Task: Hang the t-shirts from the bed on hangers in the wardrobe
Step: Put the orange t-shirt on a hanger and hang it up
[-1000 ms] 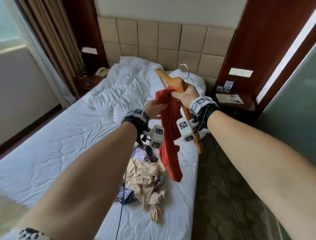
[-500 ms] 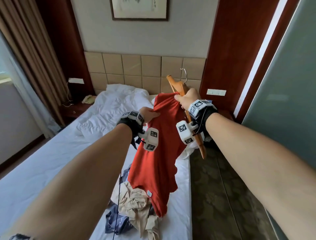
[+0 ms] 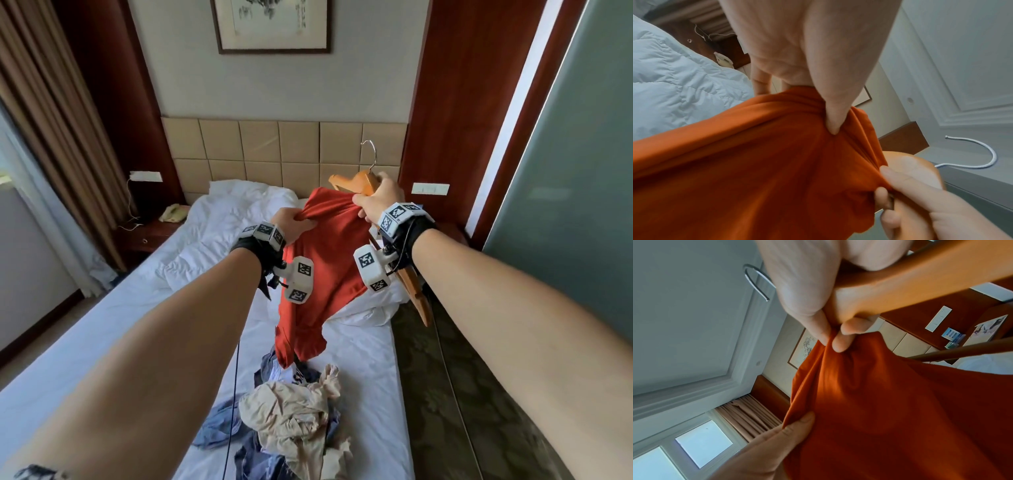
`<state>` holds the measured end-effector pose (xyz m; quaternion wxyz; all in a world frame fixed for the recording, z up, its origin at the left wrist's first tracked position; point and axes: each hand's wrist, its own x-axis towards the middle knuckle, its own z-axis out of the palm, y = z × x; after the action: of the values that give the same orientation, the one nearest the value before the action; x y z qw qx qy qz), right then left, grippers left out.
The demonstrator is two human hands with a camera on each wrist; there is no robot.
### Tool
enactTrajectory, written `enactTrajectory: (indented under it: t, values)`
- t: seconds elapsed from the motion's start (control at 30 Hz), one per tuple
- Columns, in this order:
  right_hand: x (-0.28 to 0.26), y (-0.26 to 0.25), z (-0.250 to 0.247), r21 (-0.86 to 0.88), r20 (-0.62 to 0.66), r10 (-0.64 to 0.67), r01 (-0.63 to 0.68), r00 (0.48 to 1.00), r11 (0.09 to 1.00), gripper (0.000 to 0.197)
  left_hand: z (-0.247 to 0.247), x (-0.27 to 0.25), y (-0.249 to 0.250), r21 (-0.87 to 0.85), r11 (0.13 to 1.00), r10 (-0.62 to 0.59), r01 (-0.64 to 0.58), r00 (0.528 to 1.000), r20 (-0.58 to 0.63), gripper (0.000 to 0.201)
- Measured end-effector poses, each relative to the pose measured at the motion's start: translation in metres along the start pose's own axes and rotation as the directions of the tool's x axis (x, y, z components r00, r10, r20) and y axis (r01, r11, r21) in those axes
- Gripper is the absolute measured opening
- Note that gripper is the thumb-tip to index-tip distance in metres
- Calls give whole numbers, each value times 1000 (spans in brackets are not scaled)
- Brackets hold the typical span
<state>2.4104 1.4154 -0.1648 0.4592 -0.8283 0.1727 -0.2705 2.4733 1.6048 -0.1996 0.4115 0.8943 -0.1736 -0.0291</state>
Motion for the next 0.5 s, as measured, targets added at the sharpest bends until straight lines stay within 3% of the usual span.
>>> enactTrajectory:
  t: [0.13, 0.27, 0.4, 0.5]
  values:
    - [2, -7, 20, -8, 18, 2, -1, 1000, 1000, 42, -11, 10, -4, -126, 987, -101, 105, 994, 37, 20]
    - [1, -9, 36, -39, 124, 1, 3, 992, 999, 43, -24, 17, -5, -524, 810, -241, 264, 964, 114, 19]
    - [3, -6, 53, -89, 224, -6, 27, 975, 996, 46, -35, 26, -8, -590, 766, -238, 257, 965, 111, 36]
    - [-1, -10, 60, -105, 339, 8, 29, 941, 994, 50, -38, 22, -4, -644, 740, -179, 193, 980, 88, 21]
